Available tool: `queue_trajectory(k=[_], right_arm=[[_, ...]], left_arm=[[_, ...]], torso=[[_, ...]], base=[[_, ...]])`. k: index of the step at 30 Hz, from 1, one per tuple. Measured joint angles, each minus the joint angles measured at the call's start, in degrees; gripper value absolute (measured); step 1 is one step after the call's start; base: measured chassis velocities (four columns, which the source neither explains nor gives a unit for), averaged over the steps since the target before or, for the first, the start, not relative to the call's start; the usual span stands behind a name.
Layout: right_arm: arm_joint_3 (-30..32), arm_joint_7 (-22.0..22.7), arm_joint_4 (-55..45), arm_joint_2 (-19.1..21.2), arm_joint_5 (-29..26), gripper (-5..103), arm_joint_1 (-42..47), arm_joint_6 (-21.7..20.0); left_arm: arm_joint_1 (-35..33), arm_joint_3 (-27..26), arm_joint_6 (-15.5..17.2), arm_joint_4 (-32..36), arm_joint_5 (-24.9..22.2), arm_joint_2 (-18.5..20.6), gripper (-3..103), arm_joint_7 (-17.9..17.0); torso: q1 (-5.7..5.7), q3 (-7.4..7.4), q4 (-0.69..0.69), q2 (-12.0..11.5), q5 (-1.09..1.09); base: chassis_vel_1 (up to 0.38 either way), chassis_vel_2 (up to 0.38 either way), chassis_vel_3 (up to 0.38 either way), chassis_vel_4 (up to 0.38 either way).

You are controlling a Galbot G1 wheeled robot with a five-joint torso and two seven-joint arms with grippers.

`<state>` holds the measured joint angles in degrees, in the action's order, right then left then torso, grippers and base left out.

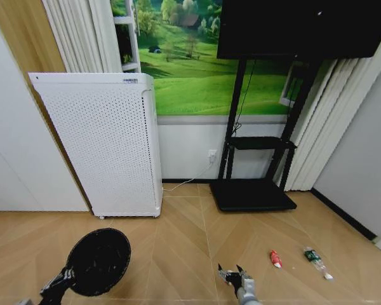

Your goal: Pick up the trash bin and place the garbage on the floor into it.

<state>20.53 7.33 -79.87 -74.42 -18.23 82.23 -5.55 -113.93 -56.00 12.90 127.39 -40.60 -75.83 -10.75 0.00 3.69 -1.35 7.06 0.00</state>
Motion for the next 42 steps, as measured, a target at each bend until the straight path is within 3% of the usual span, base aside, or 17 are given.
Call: queue_trajectory(k=[17,23,25,27,28,30,32,33,34,36,37,42], right_arm=[[1.4,-2.3,14.7,-1.6,2.3,103,-4.3,2.9],[2.3,-3.7,17.8,-2.0,4.4,84,-5.2,5.1],[2.4,-4.0,17.8,-2.0,4.2,73,-5.3,5.2],[2.4,-4.0,17.7,-2.0,4.1,73,-5.3,5.2],[2.3,-4.1,17.7,-2.0,4.0,61,-5.3,5.2],[2.2,-4.1,17.8,-2.0,4.0,61,-5.5,5.2],[2.2,-4.1,18.0,-2.1,4.0,51,-5.8,5.3],[2.2,-4.1,18.0,-2.1,4.0,51,-5.8,5.3],[2.1,-4.1,17.9,-2.1,3.9,40,-5.8,5.4],[2.1,-4.1,17.7,-2.0,3.8,40,-5.7,5.4],[2.2,-4.1,17.1,-2.0,3.4,30,-5.5,5.4],[2.6,-4.2,15.7,-1.6,2.7,24,-4.6,5.4]], left_arm=[[0.0,1.2,0.2,2.2,-1.1,1.0,7,-1.8],[0.3,1.8,0.3,2.3,-1.0,0.9,7,-2.5],[0.4,1.9,0.4,2.1,-0.8,0.9,7,-2.5],[0.4,1.9,0.4,2.1,-0.8,0.8,7,-2.5],[0.4,1.9,0.4,2.0,-0.7,0.8,7,-2.6],[0.4,1.9,0.4,2.0,-0.7,0.7,7,-2.6],[0.4,1.9,0.4,2.0,-0.7,0.6,7,-2.6],[0.4,1.9,0.4,2.0,-0.7,0.6,7,-2.6],[0.4,1.9,0.4,1.9,-0.7,0.6,7,-2.6],[0.4,1.9,0.4,1.9,-0.7,0.5,7,-2.6],[0.4,1.9,0.4,1.8,-0.6,0.5,7,-2.6],[0.9,2.3,0.4,1.8,-0.6,0.5,7,-2.7]], torso=[[0.00,0.00,0.00,0.0,0.00],[0.00,0.00,0.00,0.0,0.00],[0.00,0.00,0.01,0.0,0.00],[0.00,0.00,0.01,0.0,0.00],[0.00,0.00,0.01,0.0,0.00],[0.00,0.00,0.00,0.0,0.00],[0.00,0.00,0.01,0.0,0.01],[0.00,0.00,0.01,0.0,0.01],[0.00,0.00,0.01,0.0,0.01],[0.00,0.00,0.01,0.0,0.01],[0.00,0.00,0.01,0.0,0.01],[0.00,0.00,0.00,0.0,0.00]], base=[[0.000,0.000,0.000,0.000],[0.000,0.000,0.000,0.000],[0.000,0.000,0.000,0.000],[0.000,0.000,0.000,0.000],[0.000,0.000,0.000,0.000],[0.000,0.000,0.000,0.000],[0.000,0.000,0.000,0.000],[0.000,0.000,0.000,0.000],[0.000,0.000,0.000,0.000],[0.000,0.000,0.000,0.000],[0.000,0.000,0.000,0.000],[0.000,0.000,0.000,0.000]])
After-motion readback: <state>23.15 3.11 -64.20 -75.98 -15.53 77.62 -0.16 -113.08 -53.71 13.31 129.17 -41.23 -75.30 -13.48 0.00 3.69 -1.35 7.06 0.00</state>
